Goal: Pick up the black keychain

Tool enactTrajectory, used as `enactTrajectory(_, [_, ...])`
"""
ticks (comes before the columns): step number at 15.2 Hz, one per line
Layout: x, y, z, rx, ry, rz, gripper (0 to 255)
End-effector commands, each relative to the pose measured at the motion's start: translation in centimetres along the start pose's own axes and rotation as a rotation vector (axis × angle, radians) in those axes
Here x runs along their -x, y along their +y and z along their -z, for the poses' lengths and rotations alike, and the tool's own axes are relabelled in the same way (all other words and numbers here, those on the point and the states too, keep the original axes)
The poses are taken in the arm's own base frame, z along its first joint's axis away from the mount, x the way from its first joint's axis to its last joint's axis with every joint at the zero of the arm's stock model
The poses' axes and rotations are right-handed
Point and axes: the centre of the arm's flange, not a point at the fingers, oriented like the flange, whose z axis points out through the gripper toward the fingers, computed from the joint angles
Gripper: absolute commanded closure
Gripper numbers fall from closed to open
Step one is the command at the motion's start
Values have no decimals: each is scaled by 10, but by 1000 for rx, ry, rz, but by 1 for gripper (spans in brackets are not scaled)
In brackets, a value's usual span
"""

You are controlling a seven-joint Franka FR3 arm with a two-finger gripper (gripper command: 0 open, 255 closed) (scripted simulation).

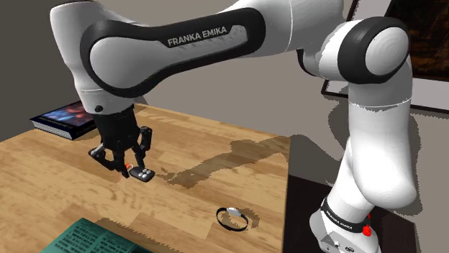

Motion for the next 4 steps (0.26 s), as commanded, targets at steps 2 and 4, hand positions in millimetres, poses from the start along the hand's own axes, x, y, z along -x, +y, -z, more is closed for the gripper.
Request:
enactTrajectory(2, [1, -1, 16, 0, 0, 0, 255])
enactTrajectory(4, [1, -1, 17, 0, 0, 0, 255])
